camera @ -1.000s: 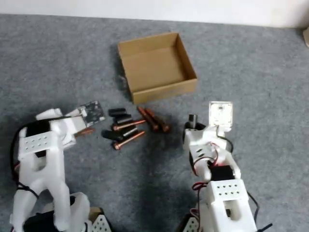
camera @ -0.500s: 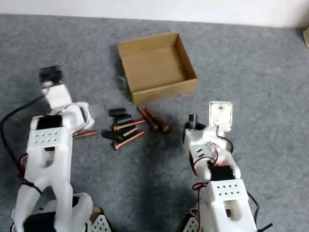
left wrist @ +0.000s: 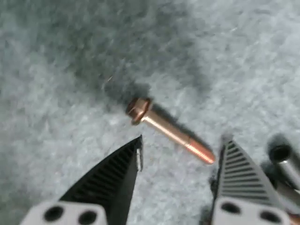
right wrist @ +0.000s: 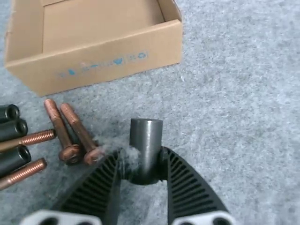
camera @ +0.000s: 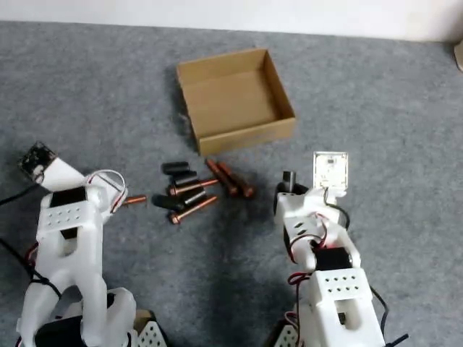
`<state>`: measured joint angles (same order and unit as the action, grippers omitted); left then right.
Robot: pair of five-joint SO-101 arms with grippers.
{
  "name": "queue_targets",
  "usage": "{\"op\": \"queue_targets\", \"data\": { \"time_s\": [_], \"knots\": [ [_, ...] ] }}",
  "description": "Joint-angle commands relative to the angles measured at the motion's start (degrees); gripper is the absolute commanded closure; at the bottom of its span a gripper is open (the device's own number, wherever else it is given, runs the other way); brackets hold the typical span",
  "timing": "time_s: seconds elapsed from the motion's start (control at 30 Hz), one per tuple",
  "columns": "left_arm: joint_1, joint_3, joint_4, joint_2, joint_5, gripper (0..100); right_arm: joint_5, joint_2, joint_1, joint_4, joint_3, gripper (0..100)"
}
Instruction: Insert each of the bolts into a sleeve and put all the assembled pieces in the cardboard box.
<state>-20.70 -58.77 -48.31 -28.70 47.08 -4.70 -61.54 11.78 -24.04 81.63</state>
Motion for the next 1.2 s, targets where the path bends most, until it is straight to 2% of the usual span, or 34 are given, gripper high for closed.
{"op": "queue_targets", "data": {
  "time_s": [0.0, 0.2, 0.33, 0.57, 0.77, 1.1, 1.17],
  "knots": [
    [0.4, -1.1, 0.88, -0.4, 3.25, 75, 1.14, -0.92, -0.66, 1.71, -0.4, 99.5],
    [1.45, -1.1, 1.49, -0.4, 5.01, 75, 1.14, -0.92, -0.66, 1.71, -0.4, 99.5],
    [1.36, -1.36, 7.56, 1.1, 6.07, 76, 1.14, -0.92, -0.66, 1.71, -0.4, 99.5],
    [2.68, 6.37, 7.91, 20.18, 8.88, 76, 1.14, -0.92, -0.66, 1.71, -0.4, 99.5],
    [2.59, 17.01, -1.14, 30.37, 10.55, 76, 1.14, -0.92, -0.57, 1.71, -0.4, 99.5],
    [2.51, 19.65, -2.37, 34.51, 10.55, 76, 1.14, -0.92, -0.57, 1.71, -0.4, 99.5],
    [2.59, 19.65, -2.37, 34.51, 10.55, 80, 1.14, -0.92, -0.57, 1.71, -0.4, 99.5]
  ]
}}
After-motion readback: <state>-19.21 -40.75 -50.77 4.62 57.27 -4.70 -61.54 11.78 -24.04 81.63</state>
